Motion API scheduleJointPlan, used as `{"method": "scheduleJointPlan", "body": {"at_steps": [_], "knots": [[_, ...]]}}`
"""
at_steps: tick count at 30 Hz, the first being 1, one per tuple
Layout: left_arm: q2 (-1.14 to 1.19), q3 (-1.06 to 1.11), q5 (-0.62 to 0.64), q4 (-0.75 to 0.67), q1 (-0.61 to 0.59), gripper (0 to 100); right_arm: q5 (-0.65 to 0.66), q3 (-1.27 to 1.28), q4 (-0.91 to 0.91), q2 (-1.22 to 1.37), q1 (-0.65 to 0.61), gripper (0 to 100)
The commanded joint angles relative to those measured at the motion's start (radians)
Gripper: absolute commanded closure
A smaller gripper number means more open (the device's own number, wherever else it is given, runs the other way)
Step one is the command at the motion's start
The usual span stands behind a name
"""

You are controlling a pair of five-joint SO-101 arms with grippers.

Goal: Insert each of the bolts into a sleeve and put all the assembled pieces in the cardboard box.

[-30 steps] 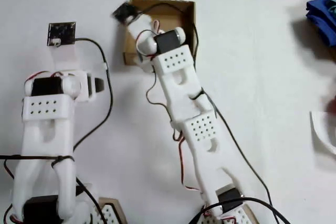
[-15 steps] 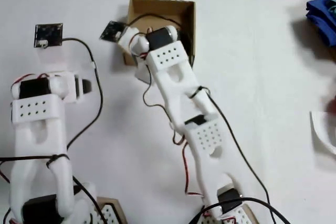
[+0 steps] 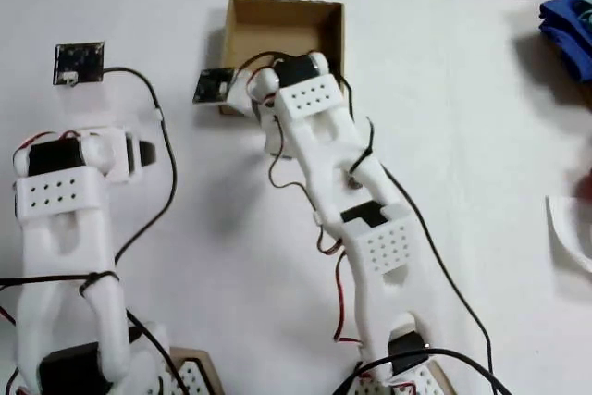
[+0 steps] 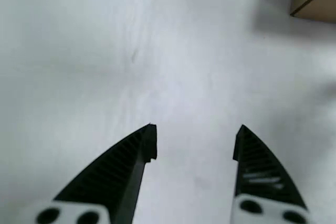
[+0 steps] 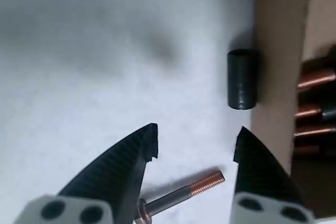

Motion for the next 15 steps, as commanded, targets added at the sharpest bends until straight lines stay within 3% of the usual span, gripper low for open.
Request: {"method": "scheduleJointPlan", "body": {"at_steps": [1, 15], "knots": [[-0.012, -0.004, -0.005, 0.005, -0.006, 75, 0.009, -0.012, -0.045, -0.016, 0.010, 76.8], [-0.012, -0.004, -0.005, -0.002, -0.006, 75, 0.009, -0.014, -0.154, 0.071, 0.010, 76.8]]}}
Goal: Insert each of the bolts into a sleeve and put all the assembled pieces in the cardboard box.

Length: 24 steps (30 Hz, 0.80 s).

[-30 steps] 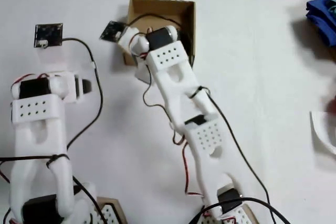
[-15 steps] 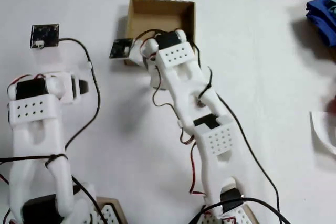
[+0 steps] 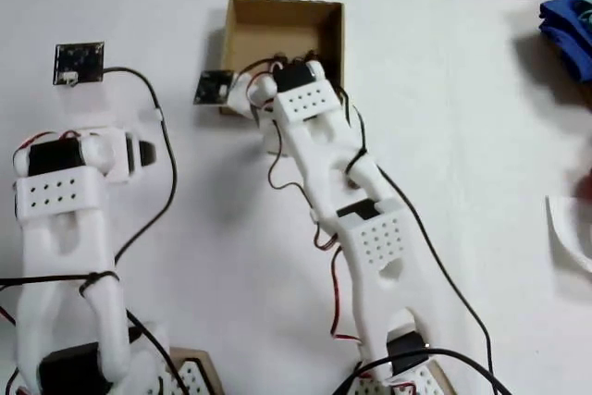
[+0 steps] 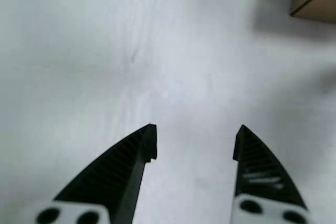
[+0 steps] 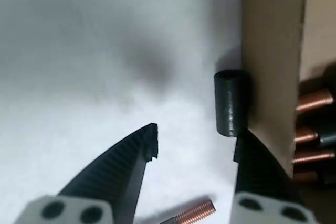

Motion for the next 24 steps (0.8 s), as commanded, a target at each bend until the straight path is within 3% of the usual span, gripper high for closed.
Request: {"method": "scheduleJointPlan", "body": {"at_steps": [1, 16, 24], "knots": [[-0.012, -0.004, -0.006, -0.002, -0.006, 75, 0.005, -0.014, -0.021, -0.015, 0.012, 76.8], [-0.011, -0.002, -0.006, 0.000, -0.006, 75, 0.005, -0.014, -0.077, 0.068, 0.012, 76.8], [-0.011, -0.002, -0.006, -0.003, -0.006, 75, 0.006, -0.014, 0.087, 0.028, 0.002, 76.8]]}}
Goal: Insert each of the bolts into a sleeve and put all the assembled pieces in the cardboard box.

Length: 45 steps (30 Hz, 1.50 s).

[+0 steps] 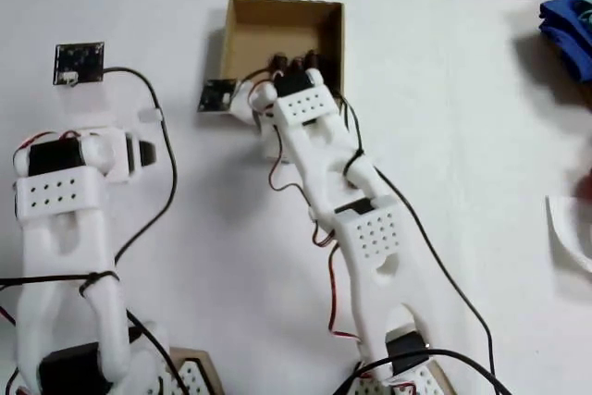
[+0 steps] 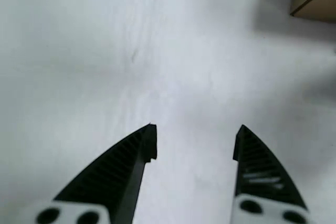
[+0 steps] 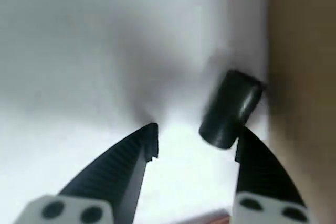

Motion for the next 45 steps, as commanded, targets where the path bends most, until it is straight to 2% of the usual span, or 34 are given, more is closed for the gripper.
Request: {"method": "scheduleJointPlan", "body": {"at_steps": [1, 4, 10, 14, 18, 33, 39, 45], "knots": [[-0.011, -0.004, -0.006, -0.003, -0.006, 75, 0.005, -0.015, 0.099, -0.064, -0.008, 76.8], [-0.011, -0.004, -0.006, -0.003, -0.005, 75, 0.005, -0.015, 0.163, -0.120, -0.027, 76.8], [-0.011, -0.004, -0.005, -0.003, -0.005, 75, -0.020, -0.015, 0.131, -0.165, -0.030, 76.8], [-0.011, -0.004, -0.005, -0.003, -0.005, 75, -0.166, -0.006, 0.056, -0.165, -0.030, 76.8], [-0.011, -0.004, -0.005, -0.003, -0.005, 75, -0.241, -0.006, -0.002, -0.163, -0.035, 76.8], [-0.011, -0.004, -0.005, 0.003, -0.006, 75, -0.253, -0.015, -0.077, -0.013, -0.076, 76.9], [-0.011, -0.004, -0.005, -0.002, -0.006, 75, -0.499, -0.015, -0.082, -0.018, -0.079, 76.9], [-0.011, -0.004, -0.005, -0.002, -0.005, 75, -0.680, -0.015, -0.113, -0.008, -0.079, 77.2]]}}
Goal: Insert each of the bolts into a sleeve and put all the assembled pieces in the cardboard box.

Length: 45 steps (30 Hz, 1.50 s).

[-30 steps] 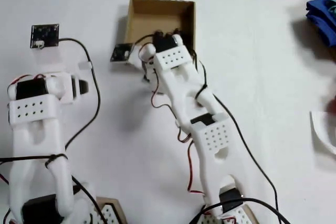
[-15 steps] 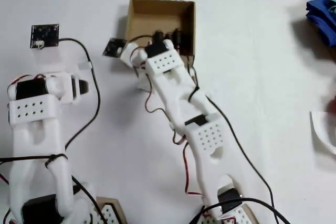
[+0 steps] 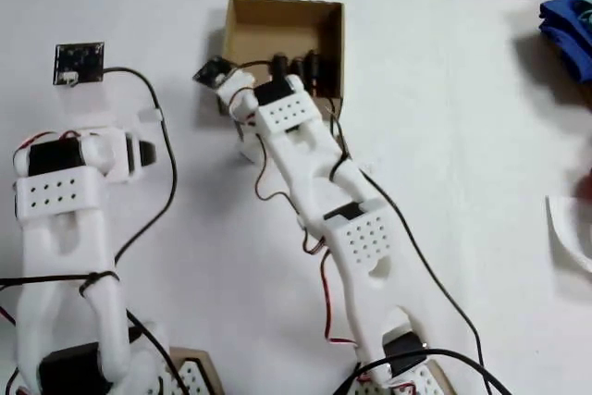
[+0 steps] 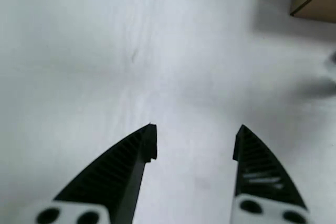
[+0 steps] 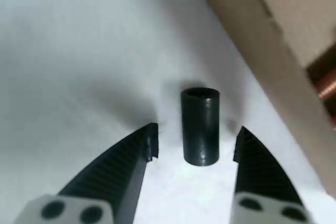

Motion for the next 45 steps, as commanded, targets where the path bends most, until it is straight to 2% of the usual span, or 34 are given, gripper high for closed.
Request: {"method": "scheduleJointPlan", "body": {"at_steps": [1, 12, 18, 26, 28, 32, 34, 37, 45], "knots": [[-0.011, -0.004, -0.005, -0.002, -0.005, 75, -0.087, -0.017, -0.025, -0.007, -0.008, 77.2], [-0.011, -0.004, -0.005, 0.002, -0.005, 75, -0.100, -0.012, -0.025, -0.005, -0.001, 77.1], [-0.011, -0.004, -0.005, 0.005, -0.005, 75, 0.100, -0.015, -0.025, -0.005, -0.007, 77.2], [-0.011, -0.004, -0.005, 0.005, -0.005, 75, 0.089, -0.011, -0.025, -0.005, 0.005, 77.6], [-0.011, -0.004, -0.005, 0.005, -0.005, 75, 0.089, -0.011, -0.025, -0.005, 0.005, 81.9], [-0.011, -0.002, -0.005, 0.005, -0.005, 75, 0.089, -0.015, -0.025, -0.005, -0.001, 99.2], [-0.011, -0.002, -0.005, 0.005, -0.005, 75, 0.089, -0.009, -0.025, -0.005, 0.001, 95.0], [-0.011, -0.002, -0.005, 0.005, -0.005, 75, 0.089, -0.008, -0.024, -0.005, 0.004, 97.9], [-0.011, -0.002, -0.005, 0.005, -0.005, 75, 0.089, -0.006, 0.021, -0.004, -0.016, 97.8]]}}
